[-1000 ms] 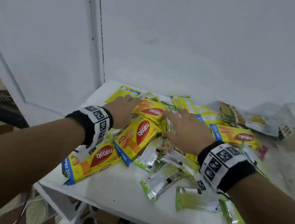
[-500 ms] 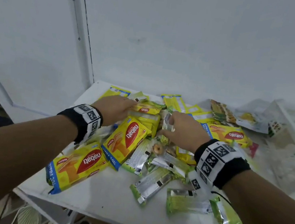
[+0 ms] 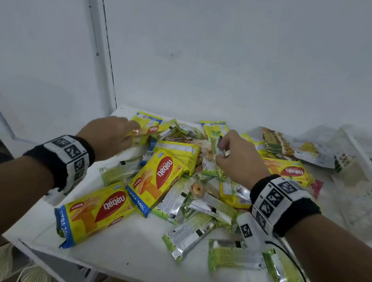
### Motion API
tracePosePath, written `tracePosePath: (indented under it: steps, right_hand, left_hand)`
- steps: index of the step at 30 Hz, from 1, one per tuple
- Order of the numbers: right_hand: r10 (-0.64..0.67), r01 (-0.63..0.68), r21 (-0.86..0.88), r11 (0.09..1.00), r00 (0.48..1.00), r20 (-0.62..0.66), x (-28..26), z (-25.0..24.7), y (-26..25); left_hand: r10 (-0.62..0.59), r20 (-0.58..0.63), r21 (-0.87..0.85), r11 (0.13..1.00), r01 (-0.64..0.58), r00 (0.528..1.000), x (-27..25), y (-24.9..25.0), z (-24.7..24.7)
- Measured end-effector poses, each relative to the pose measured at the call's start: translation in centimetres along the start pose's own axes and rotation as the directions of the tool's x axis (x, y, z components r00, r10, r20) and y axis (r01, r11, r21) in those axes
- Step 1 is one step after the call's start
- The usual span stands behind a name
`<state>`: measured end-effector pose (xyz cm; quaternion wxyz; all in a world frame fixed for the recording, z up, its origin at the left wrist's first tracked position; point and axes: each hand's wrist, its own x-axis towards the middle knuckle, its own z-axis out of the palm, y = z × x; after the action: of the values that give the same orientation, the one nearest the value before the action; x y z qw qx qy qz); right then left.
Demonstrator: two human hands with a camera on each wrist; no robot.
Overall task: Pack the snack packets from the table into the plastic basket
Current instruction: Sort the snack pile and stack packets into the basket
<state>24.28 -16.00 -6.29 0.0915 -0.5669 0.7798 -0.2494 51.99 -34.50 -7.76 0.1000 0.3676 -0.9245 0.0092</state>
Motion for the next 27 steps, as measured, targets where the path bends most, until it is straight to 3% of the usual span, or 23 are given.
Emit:
tracePosePath:
  steps: [5,11,18,21,27]
  right_hand:
    - [0.016,-0.015,0.030,0.999,1.000,-0.020,-0.3,-0.5,-0.3]
    - [0.009,-0.008,0.036,0.999,1.000,-0.020,-0.8,-0.7,-0.8]
    - [0.045,-0.045,0.065,0.997,0.999,0.006,-0.4,-1.0,-0.6]
    - [0.040,-0.042,0.105,0.994,0.999,0.026,-0.4,-1.4,0.0]
    - [-0.066,0.031,0.339,0.940,0.994,0.092,0.3,-2.8,1.0]
  left_hand:
    - [0.057,0.171,-0.029,0.998,-0.053,0.984,-1.6,0.2,0.8]
    - [0.106,0.291,-0.126,0.989,-0.072,0.951,-2.2,-0.7,0.5]
    - [0.144,0.130,-0.234,0.966,-0.111,0.981,1.3,3.4,-1.0]
    - [0.203,0.131,-0.249,0.954,-0.166,0.970,3.6,7.3,-1.1]
    - [0.277,0.174,-0.481,0.862,-0.164,0.945,7.2,13.9,-1.8]
